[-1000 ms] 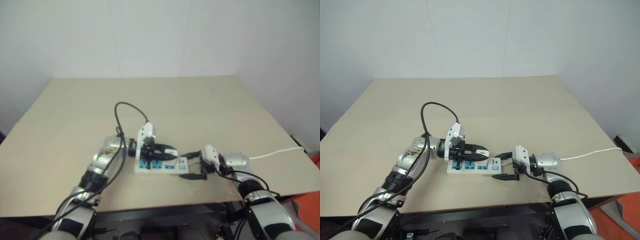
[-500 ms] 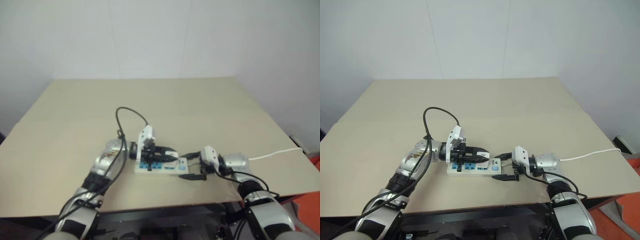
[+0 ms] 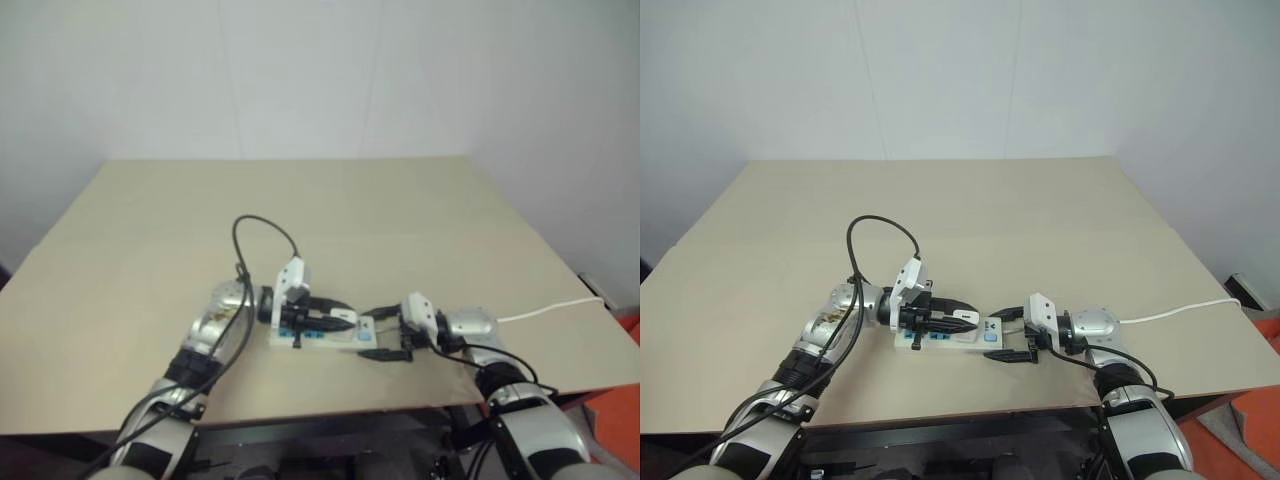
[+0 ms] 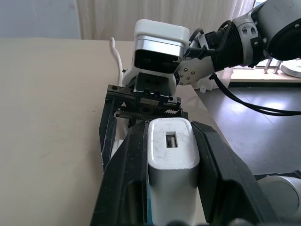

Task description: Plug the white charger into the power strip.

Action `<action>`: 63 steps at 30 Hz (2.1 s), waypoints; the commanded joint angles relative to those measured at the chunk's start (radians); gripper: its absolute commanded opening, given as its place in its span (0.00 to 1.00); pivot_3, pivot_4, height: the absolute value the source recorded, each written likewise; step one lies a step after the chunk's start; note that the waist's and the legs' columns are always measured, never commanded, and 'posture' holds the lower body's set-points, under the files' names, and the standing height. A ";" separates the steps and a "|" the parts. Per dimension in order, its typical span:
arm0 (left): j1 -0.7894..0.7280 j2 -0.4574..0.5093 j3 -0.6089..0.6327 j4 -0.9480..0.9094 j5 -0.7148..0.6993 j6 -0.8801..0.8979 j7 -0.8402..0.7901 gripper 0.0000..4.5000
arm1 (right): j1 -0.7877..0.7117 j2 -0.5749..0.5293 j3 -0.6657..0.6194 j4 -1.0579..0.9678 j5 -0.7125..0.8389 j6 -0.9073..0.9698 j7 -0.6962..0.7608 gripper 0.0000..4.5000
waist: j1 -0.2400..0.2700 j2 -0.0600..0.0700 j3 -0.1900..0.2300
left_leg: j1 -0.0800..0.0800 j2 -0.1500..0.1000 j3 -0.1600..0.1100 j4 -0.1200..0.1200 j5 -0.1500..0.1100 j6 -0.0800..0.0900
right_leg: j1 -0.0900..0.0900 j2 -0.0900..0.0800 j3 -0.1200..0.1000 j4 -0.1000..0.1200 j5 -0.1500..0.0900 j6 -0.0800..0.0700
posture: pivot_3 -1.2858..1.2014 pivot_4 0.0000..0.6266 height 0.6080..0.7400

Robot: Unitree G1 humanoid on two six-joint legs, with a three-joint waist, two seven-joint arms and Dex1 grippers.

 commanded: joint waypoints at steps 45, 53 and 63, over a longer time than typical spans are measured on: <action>0.038 0.013 -0.061 0.310 0.168 -0.200 0.055 0.23 | 0.024 0.010 0.025 0.054 -0.089 -0.008 -0.035 0.76 | 0.014 -0.001 -0.021 | 0.009 0.010 -0.001 -0.014 -0.005 -0.008 | 0.002 -0.001 0.000 -0.015 -0.005 -0.004 | 0.52 0.24 1.00; 0.029 0.014 -0.053 0.321 0.164 -0.142 0.061 0.23 | 0.027 0.008 0.027 0.055 -0.093 -0.015 -0.038 0.76 | 0.020 -0.002 -0.021 | 0.012 0.011 0.001 -0.015 -0.005 -0.008 | 0.002 0.002 -0.001 -0.015 -0.005 -0.004 | 0.52 0.24 1.00; 0.052 0.034 -0.089 0.330 0.197 -0.196 0.037 0.23 | 0.027 0.007 0.029 0.053 -0.095 -0.018 -0.043 0.76 | 0.021 -0.002 -0.021 | 0.012 0.013 0.000 -0.017 -0.005 -0.009 | 0.001 0.000 -0.001 -0.016 -0.005 -0.005 | 0.52 0.24 1.00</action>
